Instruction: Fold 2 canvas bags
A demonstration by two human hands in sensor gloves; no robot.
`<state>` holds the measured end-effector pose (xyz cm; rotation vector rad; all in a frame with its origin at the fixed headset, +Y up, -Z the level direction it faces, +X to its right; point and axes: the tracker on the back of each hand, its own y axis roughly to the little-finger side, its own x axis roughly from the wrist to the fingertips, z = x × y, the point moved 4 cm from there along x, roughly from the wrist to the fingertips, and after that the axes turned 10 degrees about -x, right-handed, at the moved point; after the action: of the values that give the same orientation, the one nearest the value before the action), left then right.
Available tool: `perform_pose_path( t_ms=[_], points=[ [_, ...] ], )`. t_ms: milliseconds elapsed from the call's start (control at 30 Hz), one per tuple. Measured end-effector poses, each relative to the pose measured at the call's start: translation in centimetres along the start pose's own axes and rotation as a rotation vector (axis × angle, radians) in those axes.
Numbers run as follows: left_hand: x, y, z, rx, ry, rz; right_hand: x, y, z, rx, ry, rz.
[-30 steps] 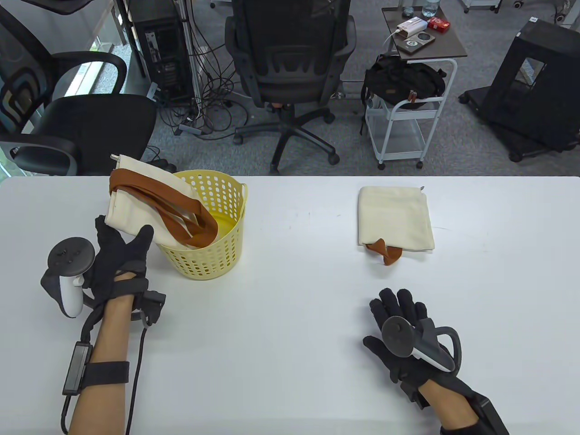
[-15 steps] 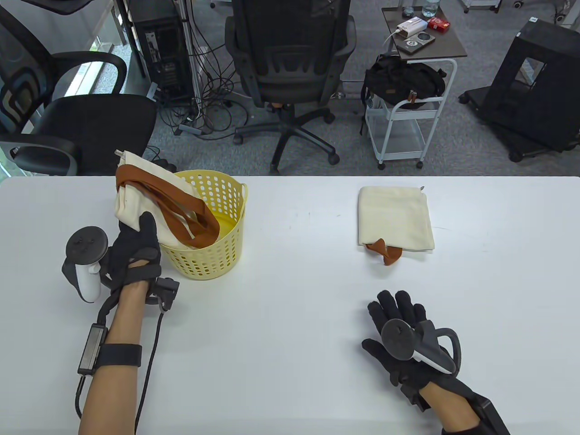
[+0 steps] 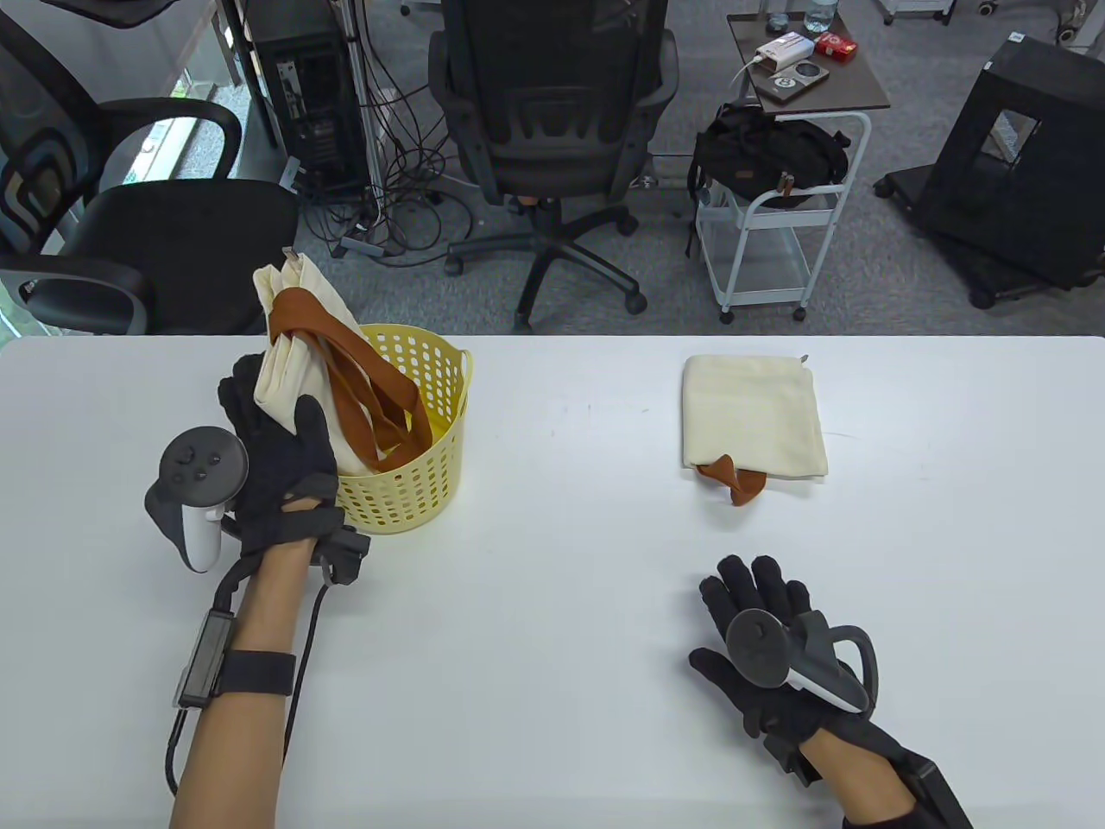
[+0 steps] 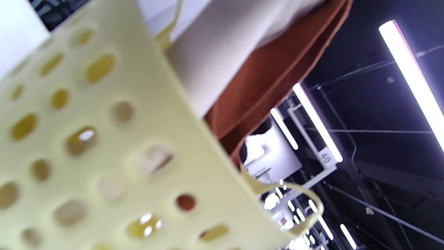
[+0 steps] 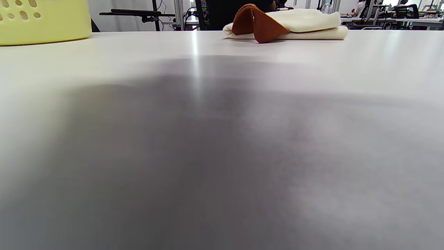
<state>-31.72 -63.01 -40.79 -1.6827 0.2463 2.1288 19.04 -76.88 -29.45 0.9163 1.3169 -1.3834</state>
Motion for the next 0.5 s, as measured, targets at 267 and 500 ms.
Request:
perform_pose_path(
  t_ms=[267,500],
  points=[
    [0.0,-4.4,-1.1,-0.099,0.1,-0.167,-0.1,-0.1,0.1,-0.004,0.0,-0.007],
    [-2.0,-10.5,-0.2,-0.175,0.094,-0.299,-0.2,-0.4,-0.2,-0.007,0.014,-0.012]
  ],
)
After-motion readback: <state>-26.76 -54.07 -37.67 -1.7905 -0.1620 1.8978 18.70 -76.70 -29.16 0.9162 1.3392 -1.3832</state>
